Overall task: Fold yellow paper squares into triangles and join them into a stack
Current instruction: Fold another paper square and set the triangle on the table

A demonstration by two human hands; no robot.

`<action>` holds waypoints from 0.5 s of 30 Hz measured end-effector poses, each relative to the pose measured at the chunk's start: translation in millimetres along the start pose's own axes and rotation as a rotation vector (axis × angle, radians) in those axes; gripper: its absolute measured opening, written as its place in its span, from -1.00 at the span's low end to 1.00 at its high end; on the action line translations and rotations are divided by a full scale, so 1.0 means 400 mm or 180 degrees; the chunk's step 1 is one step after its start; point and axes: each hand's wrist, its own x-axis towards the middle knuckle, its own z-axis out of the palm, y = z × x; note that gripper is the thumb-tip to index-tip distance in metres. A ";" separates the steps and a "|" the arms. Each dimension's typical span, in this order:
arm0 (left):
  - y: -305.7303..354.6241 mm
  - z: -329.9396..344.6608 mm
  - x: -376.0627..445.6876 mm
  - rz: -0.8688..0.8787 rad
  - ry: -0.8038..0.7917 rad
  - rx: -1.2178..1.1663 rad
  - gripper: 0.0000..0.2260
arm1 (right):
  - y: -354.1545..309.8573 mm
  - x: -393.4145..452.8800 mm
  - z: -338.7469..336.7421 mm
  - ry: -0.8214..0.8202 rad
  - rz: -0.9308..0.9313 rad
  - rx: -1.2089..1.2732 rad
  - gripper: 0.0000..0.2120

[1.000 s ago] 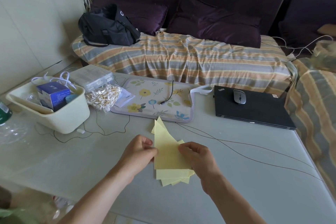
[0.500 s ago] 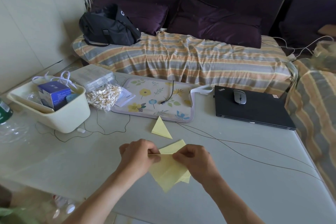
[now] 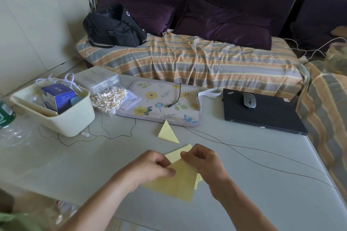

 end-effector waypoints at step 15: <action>0.030 -0.002 0.003 -0.0271 0.0627 -0.1867 -0.94 | 0.017 0.014 0.005 -0.0250 0.0305 0.0245 -0.79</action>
